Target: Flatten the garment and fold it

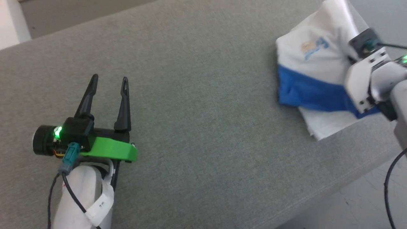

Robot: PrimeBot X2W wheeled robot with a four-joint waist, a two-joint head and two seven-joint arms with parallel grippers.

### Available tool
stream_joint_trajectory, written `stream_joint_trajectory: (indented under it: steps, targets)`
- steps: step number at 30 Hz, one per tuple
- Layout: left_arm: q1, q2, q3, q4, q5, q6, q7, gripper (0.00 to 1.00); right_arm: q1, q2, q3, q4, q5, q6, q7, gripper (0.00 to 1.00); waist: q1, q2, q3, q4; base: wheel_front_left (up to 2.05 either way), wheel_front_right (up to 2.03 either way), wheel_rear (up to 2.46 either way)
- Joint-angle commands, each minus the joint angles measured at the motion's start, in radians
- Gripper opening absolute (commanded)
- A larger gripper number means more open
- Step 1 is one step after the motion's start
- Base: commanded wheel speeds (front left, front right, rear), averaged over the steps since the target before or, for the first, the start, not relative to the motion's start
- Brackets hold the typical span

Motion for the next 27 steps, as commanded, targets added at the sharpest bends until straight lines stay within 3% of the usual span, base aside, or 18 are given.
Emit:
stream_joint_trajectory:
  steps: [1, 8, 14, 19, 20, 21, 22, 27]
  targets:
    - [-0.023, 0.019, 0.0, -0.001, 0.008, -0.003, 0.005, 1.0, -0.031, 0.002, -0.028, 0.027, -0.02, -0.002, -0.031, 0.0, 0.0, -0.0001, 0.109, -0.06, 0.0, 0.0, 0.0]
    - [-0.049, 0.058, -0.008, -0.046, 0.026, -0.007, 0.049, 1.0, -0.099, -0.002, -0.21, 0.19, -0.118, -0.002, -0.149, 0.0, 0.0, -0.0001, 0.187, -0.02, 0.0, 0.0, 0.0]
    - [-0.059, 0.076, -0.015, -0.087, 0.031, -0.006, 0.077, 1.0, -0.132, -0.012, -0.357, 0.263, -0.239, -0.002, -0.238, 0.0, 0.0, -0.0001, 0.222, 0.029, 0.0, 0.0, 0.0]
    - [-0.044, 0.084, -0.016, -0.104, 0.031, 0.0, 0.086, 1.0, -0.137, 0.017, -0.472, 0.303, -0.321, -0.002, -0.264, 0.0, 0.0, -0.0001, 0.219, 0.046, 0.0, 0.0, 0.0]
    - [-0.038, 0.084, -0.015, -0.103, 0.029, 0.001, 0.086, 1.0, -0.136, 0.025, -0.498, 0.309, -0.337, -0.002, -0.269, 0.2, 0.0, -0.0001, 0.213, 0.049, 0.0, 0.0, 0.0]
    - [-0.034, 0.084, -0.015, -0.102, 0.027, 0.003, 0.084, 1.0, -0.133, 0.032, -0.513, 0.314, -0.352, -0.002, -0.272, 0.47, 0.0, -0.0001, 0.206, 0.051, 0.0, 0.0, 0.0]
    - [-0.031, 0.082, -0.015, -0.099, 0.024, 0.004, 0.081, 1.0, -0.129, 0.035, -0.534, 0.318, -0.372, -0.002, -0.274, 1.0, 0.0, -0.0001, 0.197, 0.055, 0.0, 0.0, 0.0]
    - [-0.016, 0.04, -0.028, -0.043, -0.011, 0.015, 0.037, 1.0, -0.089, 0.065, -0.657, 0.307, -0.413, -0.002, -0.349, 1.0, 0.0, -0.0001, 0.083, 0.092, 0.0, 0.0, 0.0]
